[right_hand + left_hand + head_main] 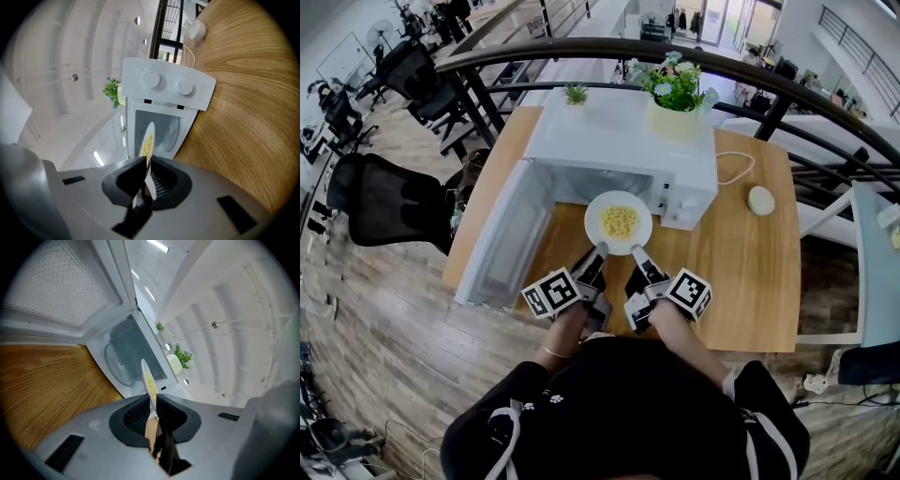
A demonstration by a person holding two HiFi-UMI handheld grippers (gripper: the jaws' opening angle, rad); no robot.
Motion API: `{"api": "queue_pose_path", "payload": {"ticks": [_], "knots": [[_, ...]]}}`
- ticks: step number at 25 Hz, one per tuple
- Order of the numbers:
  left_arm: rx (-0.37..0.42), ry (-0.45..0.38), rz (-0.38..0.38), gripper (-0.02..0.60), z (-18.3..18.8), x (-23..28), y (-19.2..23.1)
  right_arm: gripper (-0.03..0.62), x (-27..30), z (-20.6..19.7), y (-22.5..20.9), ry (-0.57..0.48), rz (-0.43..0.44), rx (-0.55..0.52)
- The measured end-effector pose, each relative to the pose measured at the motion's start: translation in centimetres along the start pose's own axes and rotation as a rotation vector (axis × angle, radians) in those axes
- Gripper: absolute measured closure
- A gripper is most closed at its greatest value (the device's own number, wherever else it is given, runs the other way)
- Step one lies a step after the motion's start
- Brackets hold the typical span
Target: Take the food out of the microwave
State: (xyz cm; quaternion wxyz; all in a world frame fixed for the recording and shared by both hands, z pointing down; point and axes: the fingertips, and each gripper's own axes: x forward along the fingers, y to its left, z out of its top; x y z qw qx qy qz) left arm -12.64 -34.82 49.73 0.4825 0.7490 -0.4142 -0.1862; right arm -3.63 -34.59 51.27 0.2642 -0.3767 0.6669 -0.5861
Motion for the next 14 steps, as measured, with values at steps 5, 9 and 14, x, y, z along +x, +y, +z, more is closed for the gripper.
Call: {"api": "queue_pose_path", "payload": {"ticks": [5, 9, 14], "knots": [[-0.003, 0.004, 0.004, 0.534, -0.10, 0.02, 0.05, 0.565, -0.03, -0.05, -0.16, 0.000, -0.004, 0.005], [0.003, 0.008, 0.002, 0.534, -0.02, -0.02, -0.03, 0.565, -0.04, -0.08, -0.12, -0.001, -0.003, 0.004], [0.005, 0.013, 0.002, 0.534, -0.07, -0.01, -0.04, 0.565, -0.08, -0.15, -0.18, -0.002, -0.004, 0.010]]}}
